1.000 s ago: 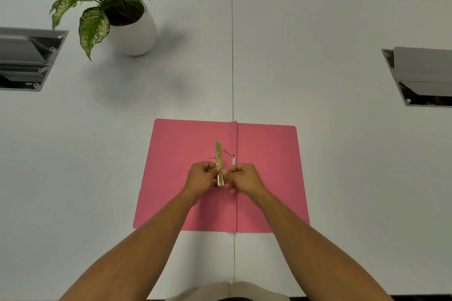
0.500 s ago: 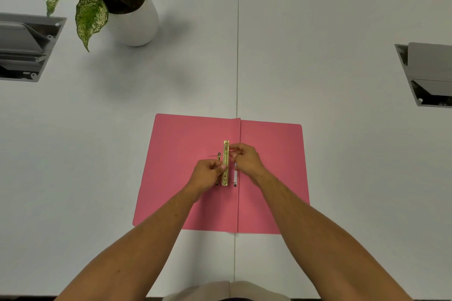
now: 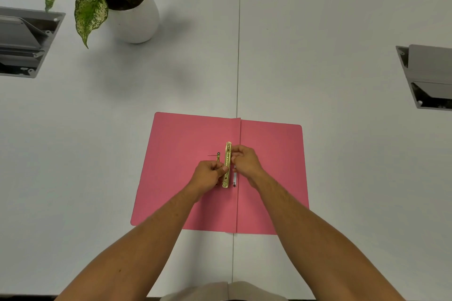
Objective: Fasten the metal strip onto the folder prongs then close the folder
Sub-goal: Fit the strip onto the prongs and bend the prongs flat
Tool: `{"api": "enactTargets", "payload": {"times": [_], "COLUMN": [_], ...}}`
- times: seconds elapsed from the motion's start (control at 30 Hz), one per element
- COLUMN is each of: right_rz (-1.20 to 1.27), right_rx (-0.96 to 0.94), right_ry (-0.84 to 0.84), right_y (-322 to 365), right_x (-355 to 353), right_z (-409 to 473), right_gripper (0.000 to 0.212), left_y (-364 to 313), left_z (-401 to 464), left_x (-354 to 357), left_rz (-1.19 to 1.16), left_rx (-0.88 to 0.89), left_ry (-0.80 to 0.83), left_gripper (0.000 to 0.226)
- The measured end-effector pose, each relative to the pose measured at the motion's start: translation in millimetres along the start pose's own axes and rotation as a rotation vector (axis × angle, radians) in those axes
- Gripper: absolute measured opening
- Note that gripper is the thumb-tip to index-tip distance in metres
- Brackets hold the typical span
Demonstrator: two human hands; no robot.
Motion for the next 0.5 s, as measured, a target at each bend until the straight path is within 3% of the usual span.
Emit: {"api": "enactTargets", "payload": {"times": [0.13,0.33,0.5], "right_rz": [0.090,0.239,0.214], "right_rx": [0.031,0.044,0.064], "right_ry": [0.003,-0.043,-0.077], "right_y": [-2,-13,-25], "right_x": [0,-1,-6], "right_z": [-1,-8,-18], "right_gripper": [0.040,0.022,0.014], "left_y": [0,3,7], "left_z": [0,1,-3], "left_x": [3,6,9], "left_rz": [-0.015,-0.022,-0.056], "left_rx": [-0.004,0.012,0.020], "left_ry": [0.006,0.028,0.033], "left_gripper": [0.017,0.018,0.015]}}
Point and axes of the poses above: each hand's wrist, its own z-axis towards the middle knuckle, its own x-axis out of the palm, y = z × x, the point moved 1 cm from there along z, towards the middle knuckle, and after that the axes turned 8 degrees about z, right-handed, at the moved point
